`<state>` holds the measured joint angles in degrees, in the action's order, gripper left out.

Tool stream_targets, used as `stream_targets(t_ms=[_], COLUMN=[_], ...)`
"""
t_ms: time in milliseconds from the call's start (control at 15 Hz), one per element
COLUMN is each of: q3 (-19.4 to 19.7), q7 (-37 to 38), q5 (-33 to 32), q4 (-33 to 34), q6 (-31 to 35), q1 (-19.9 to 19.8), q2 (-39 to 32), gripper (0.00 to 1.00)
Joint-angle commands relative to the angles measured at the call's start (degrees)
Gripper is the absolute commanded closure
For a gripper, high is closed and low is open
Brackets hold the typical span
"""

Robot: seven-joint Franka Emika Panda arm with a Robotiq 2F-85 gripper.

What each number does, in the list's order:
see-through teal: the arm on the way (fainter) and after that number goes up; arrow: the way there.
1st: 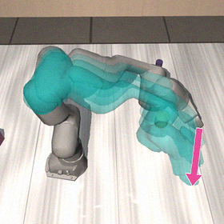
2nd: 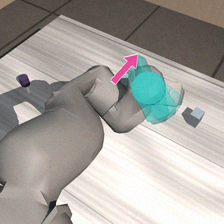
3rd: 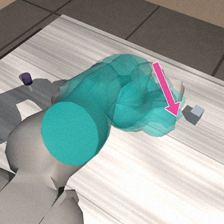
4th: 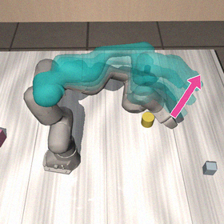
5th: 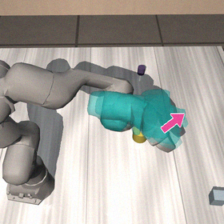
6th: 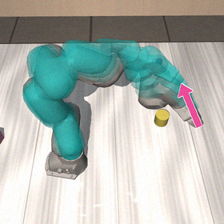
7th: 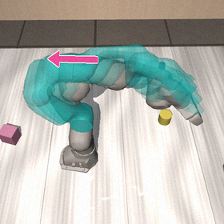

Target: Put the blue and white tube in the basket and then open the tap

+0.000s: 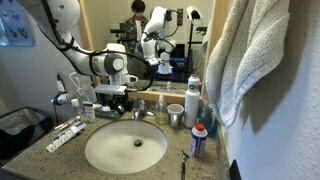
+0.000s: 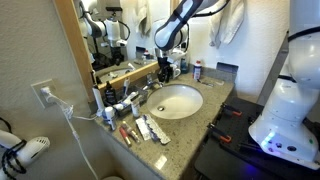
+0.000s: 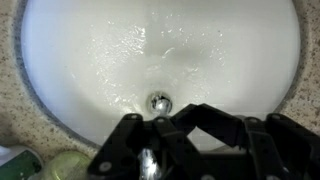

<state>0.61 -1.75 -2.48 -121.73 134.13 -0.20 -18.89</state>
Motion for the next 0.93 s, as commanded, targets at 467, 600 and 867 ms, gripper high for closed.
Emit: stream_targets(t_ms=[467, 600, 867], q3=[-2.5, -2.8, -3.4], q7=[9.5, 11.2, 12.3], q5=[-1.6, -2.3, -2.9], q4=[-2.1, -1.6, -0.7], q6=[-9.2, -10.7, -13.1], q1=[4.8, 5.2, 5.3], q2=[12.7, 14.6, 16.8], gripper=[0.98, 0.98, 0.98])
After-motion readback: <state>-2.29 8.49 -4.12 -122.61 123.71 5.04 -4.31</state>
